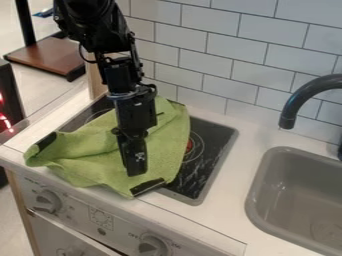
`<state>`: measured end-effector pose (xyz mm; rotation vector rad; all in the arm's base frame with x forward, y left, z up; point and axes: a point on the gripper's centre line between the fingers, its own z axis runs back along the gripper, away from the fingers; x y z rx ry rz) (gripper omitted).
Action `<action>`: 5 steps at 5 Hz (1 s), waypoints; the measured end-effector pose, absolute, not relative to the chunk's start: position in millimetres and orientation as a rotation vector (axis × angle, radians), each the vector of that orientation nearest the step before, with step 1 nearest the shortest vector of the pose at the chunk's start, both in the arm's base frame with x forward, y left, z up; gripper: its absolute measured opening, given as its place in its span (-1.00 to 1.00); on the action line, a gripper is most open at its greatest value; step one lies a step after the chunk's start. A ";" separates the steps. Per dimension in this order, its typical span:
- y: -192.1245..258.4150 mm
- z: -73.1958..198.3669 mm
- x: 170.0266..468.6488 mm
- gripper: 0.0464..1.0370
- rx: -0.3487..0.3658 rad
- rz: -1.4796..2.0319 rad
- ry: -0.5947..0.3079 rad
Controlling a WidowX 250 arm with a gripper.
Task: Unfold the cloth from middle to the bottom right
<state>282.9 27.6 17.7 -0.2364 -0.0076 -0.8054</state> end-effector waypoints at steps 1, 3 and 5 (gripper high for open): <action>25.9 17.5 279.8 0.83 -0.251 -0.812 0.000; 19.8 47.9 281.0 0.93 -0.274 -0.801 -0.043; 25.2 103.0 301.1 0.93 -0.213 -0.741 -0.233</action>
